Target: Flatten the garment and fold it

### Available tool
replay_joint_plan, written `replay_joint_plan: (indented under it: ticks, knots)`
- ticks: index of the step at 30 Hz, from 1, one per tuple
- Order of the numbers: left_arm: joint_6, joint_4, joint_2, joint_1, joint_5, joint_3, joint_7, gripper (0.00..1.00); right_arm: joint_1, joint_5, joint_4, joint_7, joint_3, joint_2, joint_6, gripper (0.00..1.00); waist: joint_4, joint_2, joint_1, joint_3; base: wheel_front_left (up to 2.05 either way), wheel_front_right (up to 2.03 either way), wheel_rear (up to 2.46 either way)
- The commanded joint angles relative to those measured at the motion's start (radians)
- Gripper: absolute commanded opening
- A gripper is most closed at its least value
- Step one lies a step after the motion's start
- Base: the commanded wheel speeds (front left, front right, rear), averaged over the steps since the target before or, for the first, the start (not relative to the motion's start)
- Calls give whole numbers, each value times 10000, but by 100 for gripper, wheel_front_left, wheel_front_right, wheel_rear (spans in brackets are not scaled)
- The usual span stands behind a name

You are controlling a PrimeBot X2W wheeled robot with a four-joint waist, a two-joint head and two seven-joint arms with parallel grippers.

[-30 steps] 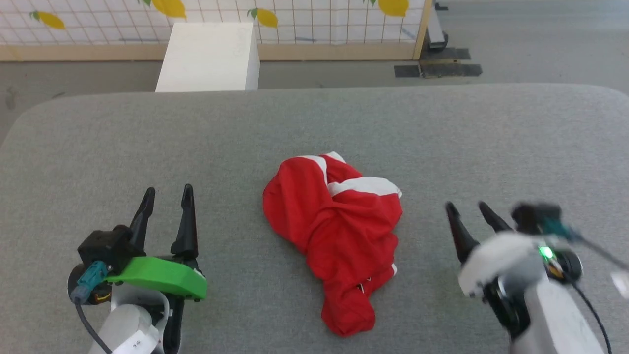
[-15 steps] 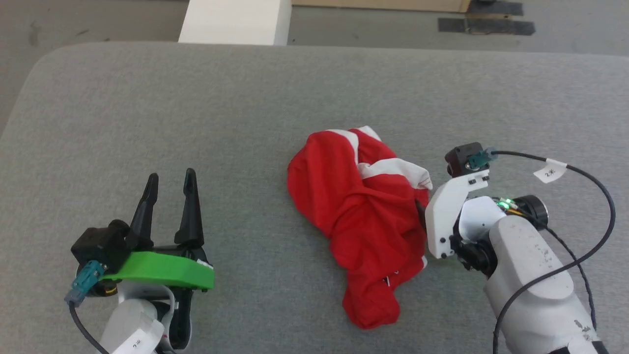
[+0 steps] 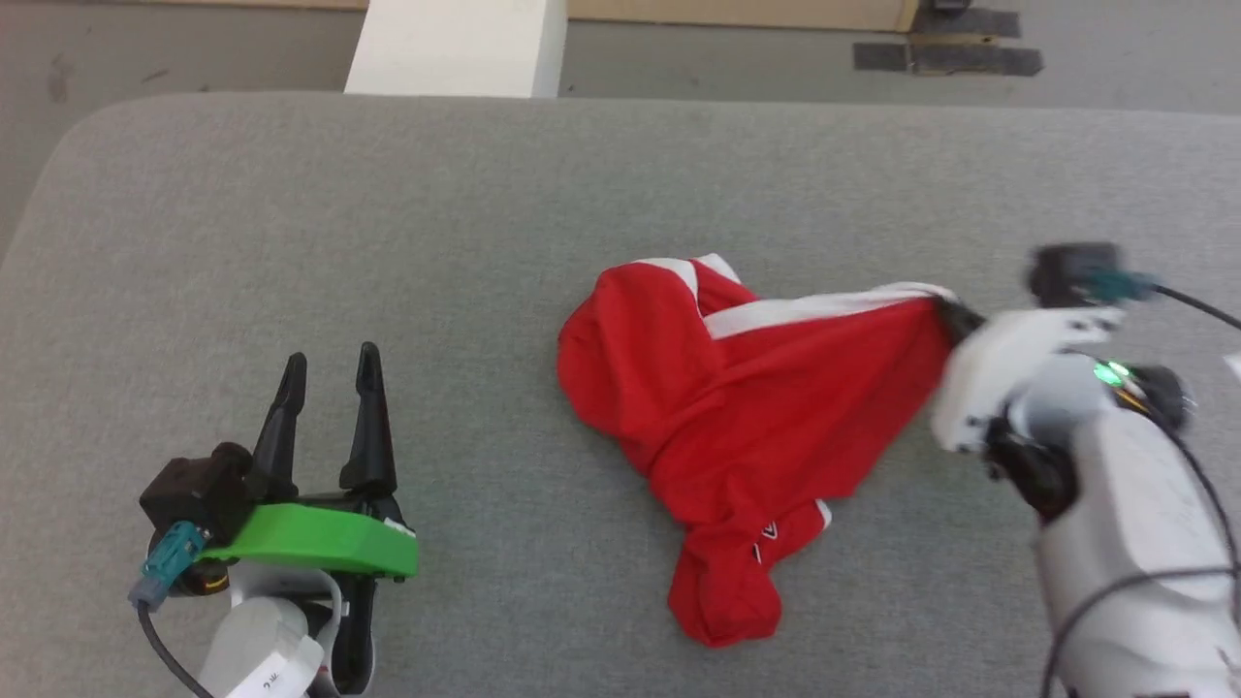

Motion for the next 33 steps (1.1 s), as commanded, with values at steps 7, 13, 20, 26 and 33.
replay_joint_plan:
  ticks: [7,13,20,26,33]
  knots:
    - [-147,358,-151,315,107,40,-45,100,1879,-318,-1032,799,-2438,-18,-15,0,-631,0,0,-387,0,0,0]
    - [-168,697,-36,214,54,-50,248,100,2187,846,-1210,-90,-2507,-18,-15,100,-1080,0,0,-577,0,0,0]
    - [-355,1015,404,-1443,-89,-723,2603,100,2705,1411,-1711,-2010,-2967,-18,-15,100,-1649,0,0,-709,0,0,0]
    - [-438,1959,952,-3163,-219,-1602,6611,100,2950,1776,-1662,-2244,-2624,-18,-15,100,-2315,0,0,-435,0,0,0]
    - [-578,2592,1247,-3691,-785,-2066,8748,100,2885,2180,-1383,-2597,-2187,-18,-15,100,-2854,0,0,113,0,0,0]
